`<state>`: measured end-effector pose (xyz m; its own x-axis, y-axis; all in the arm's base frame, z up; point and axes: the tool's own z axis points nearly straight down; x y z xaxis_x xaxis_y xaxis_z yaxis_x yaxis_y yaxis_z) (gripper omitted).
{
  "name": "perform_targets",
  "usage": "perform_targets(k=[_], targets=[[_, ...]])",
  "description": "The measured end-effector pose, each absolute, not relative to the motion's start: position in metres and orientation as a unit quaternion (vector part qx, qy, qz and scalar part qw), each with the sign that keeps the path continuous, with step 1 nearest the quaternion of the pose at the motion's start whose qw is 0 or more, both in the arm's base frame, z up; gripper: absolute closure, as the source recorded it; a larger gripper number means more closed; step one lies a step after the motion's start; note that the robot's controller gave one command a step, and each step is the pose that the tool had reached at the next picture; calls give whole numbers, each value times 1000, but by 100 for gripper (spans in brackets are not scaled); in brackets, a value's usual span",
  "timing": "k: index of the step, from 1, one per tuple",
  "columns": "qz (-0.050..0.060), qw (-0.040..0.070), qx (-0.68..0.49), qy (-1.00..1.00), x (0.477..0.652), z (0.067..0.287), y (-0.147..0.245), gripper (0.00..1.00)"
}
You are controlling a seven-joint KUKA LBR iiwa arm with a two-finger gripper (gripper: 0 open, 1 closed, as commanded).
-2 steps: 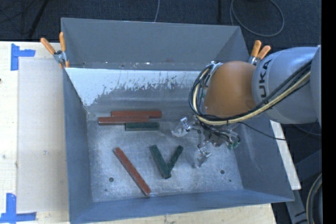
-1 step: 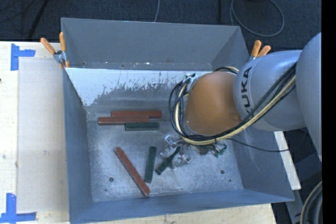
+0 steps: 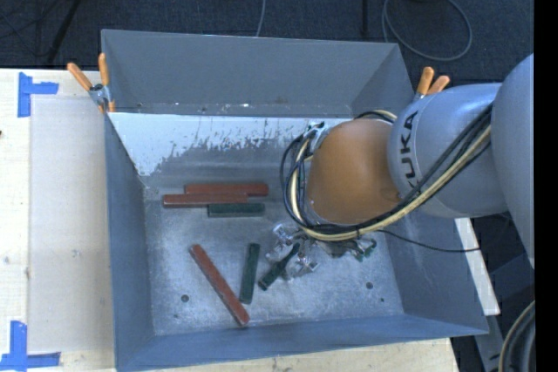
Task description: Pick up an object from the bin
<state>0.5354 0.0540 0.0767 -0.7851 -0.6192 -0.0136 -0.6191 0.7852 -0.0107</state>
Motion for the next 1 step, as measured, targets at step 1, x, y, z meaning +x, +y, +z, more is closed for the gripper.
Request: perform_targets(k=[1], targets=[[0, 1, -318, 948, 532, 271, 57, 100]])
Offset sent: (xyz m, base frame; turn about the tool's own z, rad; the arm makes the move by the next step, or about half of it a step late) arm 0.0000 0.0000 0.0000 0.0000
